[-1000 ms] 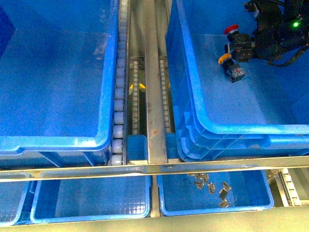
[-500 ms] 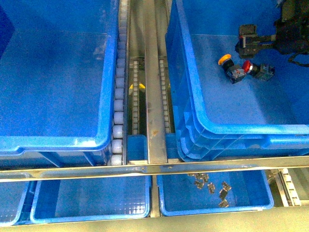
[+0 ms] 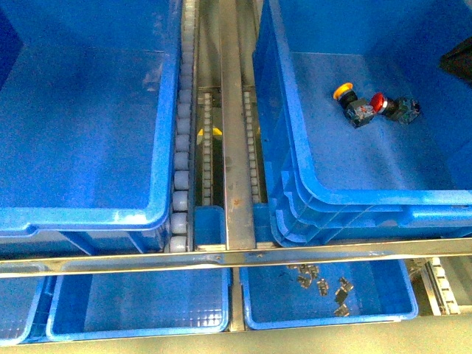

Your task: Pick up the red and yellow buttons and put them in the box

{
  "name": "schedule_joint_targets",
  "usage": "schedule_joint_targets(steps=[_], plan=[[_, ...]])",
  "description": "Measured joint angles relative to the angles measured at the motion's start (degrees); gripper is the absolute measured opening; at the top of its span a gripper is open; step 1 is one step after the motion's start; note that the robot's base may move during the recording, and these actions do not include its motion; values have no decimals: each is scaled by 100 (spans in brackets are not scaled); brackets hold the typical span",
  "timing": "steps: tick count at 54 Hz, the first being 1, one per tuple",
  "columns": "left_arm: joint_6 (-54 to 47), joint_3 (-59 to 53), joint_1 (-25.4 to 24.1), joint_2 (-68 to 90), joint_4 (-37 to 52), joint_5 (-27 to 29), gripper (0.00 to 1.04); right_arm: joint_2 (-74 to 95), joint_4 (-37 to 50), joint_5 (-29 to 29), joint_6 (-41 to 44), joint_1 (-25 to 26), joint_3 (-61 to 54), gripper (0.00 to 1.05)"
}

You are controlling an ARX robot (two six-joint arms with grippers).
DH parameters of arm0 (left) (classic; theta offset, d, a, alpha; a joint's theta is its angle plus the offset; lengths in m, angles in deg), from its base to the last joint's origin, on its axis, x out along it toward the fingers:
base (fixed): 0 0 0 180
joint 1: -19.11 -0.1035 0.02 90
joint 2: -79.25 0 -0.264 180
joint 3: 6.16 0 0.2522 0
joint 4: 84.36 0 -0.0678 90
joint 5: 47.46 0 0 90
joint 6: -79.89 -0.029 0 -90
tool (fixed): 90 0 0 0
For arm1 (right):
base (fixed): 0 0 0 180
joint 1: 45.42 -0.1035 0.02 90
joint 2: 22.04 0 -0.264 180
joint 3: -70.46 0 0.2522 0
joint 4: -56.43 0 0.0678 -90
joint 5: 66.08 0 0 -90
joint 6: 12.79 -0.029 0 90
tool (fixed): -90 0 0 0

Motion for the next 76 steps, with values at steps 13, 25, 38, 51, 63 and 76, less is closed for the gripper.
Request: schedule_joint_targets(steps=[13, 25, 38, 51, 63, 76], plan=[[0, 0, 0, 0, 0, 0, 97, -3416, -1961, 52, -1366, 391, -1340, 98], [0, 0, 0, 0, 0, 0, 97, -5978, -822, 514, -1248, 494, -2632, 76], [0, 0, 0, 0, 0, 0, 97, -6516, -483, -7, -520, -26, -3174, 28], [0, 0, 0, 0, 0, 0, 97, -7047, -734, -667, -428, -734, -3423, 3], [0, 0, 0, 0, 0, 7, 97, -8190, -1672, -669, -420, -752, -3574, 3], [-2, 0, 0, 0, 0, -2, 97, -8290, -1687, -669, -420, -752, -3576, 3]])
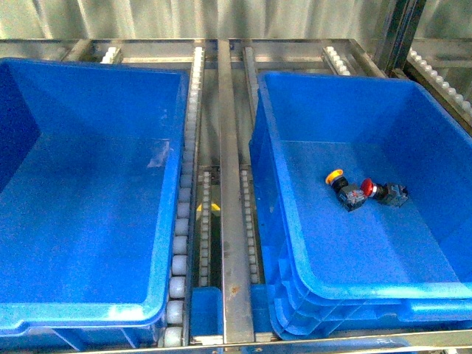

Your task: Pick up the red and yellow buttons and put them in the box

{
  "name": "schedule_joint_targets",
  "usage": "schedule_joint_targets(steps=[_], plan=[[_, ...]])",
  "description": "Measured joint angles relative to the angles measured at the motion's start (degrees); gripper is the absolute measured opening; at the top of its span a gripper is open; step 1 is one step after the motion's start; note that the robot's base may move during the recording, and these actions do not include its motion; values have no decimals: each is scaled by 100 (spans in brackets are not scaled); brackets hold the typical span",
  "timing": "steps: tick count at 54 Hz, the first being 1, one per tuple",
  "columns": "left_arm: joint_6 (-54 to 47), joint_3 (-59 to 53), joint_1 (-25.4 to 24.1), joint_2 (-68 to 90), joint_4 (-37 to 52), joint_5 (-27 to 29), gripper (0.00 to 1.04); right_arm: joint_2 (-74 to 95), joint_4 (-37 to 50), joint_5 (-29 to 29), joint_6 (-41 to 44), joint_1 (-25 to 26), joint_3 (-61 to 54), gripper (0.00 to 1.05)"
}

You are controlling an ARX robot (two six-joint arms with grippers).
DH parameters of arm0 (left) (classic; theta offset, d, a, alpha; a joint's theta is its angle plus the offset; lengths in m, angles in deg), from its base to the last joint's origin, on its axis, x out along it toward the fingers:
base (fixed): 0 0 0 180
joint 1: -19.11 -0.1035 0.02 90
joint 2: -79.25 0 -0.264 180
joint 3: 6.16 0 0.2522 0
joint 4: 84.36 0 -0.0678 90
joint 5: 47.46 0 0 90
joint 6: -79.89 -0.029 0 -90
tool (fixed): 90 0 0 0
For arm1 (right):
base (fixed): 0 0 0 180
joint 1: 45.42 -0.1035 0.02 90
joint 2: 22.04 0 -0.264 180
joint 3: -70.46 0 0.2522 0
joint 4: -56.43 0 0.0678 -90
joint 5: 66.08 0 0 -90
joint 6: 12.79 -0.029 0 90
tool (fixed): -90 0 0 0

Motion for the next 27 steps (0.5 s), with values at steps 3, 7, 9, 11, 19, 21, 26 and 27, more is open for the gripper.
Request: schedule_joint_targets(steps=[3, 7, 9, 11, 19, 21, 26, 27], plan=[[0, 0, 0, 0, 0, 2, 97, 0, 0, 0, 0, 0, 0, 3], [0, 0, 0, 0, 0, 2, 97, 0, 0, 0, -2, 0, 0, 3], [0, 0, 0, 0, 0, 2, 97, 0, 0, 0, 0, 0, 0, 3], [2, 0, 0, 0, 0, 2, 97, 0, 0, 0, 0, 0, 0, 3], [0, 0, 0, 0, 0, 2, 97, 0, 0, 0, 2, 0, 0, 9], [0, 0, 0, 0, 0, 0, 97, 0, 0, 0, 2, 0, 0, 16], [0, 0, 0, 0, 0, 0, 97, 0, 0, 0, 2, 0, 0, 35], [0, 0, 0, 0, 0, 2, 97, 0, 0, 0, 2, 0, 0, 39]])
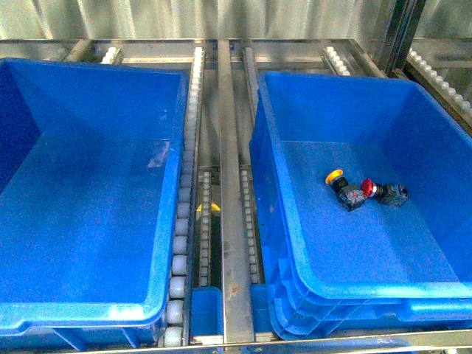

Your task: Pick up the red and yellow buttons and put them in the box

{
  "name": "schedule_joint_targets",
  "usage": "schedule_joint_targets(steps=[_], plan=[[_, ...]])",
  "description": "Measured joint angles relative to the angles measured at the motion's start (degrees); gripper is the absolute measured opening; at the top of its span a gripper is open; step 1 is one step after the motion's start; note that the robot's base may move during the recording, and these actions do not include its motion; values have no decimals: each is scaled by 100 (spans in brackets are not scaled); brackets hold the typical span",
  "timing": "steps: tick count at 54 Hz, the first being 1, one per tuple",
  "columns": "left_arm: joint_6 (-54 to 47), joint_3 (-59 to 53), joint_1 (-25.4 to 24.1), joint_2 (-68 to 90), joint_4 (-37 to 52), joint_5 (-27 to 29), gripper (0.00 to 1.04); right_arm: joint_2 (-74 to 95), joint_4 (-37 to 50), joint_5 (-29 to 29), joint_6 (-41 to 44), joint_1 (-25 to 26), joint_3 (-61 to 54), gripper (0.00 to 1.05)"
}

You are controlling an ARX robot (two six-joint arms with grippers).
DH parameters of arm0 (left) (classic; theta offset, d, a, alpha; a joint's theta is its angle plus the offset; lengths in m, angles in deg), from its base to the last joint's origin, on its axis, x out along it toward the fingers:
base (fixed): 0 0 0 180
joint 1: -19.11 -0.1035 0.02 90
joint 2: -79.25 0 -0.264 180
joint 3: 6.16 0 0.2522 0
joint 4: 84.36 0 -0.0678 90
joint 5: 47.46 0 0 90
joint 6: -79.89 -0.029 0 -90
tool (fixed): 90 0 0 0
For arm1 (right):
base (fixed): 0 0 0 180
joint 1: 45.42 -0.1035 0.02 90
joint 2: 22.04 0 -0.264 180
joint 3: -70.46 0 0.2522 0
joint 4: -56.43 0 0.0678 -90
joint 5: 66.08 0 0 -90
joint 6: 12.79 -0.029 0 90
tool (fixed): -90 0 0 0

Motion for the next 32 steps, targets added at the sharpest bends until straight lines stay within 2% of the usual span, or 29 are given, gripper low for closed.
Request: schedule_joint_targets(steps=[3, 8, 16, 32], plan=[[0, 0, 0, 0, 0, 0, 97, 0, 0, 0, 0, 0, 0, 49], [0, 0, 0, 0, 0, 0, 97, 0, 0, 0, 0, 0, 0, 74], [0, 0, 0, 0, 0, 0, 97, 0, 0, 0, 0, 0, 0, 99], [0, 0, 0, 0, 0, 0, 97, 0, 0, 0, 0, 0, 0, 98]])
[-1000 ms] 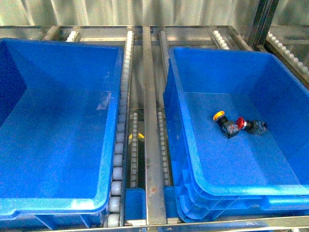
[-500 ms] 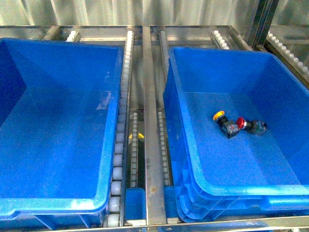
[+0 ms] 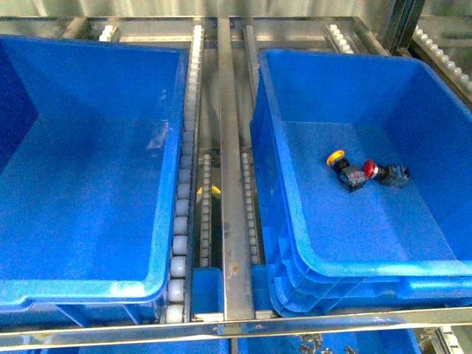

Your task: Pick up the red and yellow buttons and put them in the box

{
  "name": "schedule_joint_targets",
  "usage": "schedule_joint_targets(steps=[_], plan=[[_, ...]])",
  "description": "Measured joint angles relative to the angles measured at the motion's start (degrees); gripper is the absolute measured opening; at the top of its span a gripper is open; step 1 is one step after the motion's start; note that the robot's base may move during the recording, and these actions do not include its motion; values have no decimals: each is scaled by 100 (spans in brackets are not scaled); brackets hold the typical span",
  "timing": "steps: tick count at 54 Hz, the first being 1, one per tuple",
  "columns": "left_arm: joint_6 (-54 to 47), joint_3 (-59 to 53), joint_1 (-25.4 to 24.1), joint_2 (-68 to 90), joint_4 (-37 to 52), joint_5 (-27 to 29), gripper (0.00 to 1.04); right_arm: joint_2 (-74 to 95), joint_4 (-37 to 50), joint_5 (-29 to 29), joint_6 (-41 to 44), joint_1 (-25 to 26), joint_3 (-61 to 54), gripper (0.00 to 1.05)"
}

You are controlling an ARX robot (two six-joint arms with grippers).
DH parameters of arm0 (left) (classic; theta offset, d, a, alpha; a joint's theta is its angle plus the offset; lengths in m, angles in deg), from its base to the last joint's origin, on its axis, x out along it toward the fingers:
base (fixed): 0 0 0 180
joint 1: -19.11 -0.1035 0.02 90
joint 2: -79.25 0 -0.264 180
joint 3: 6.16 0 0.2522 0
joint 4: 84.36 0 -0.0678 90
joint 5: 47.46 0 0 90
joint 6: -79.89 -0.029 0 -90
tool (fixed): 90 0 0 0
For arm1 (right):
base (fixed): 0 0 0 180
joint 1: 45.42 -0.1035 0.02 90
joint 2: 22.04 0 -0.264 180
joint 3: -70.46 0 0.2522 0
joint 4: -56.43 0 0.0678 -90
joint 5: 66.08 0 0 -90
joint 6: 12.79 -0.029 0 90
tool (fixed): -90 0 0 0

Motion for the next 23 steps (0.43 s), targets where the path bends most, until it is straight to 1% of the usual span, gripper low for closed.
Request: schedule_joint_targets(steps=[23], plan=[[0, 0, 0, 0, 0, -2, 97, 0, 0, 0, 0, 0, 0, 98]])
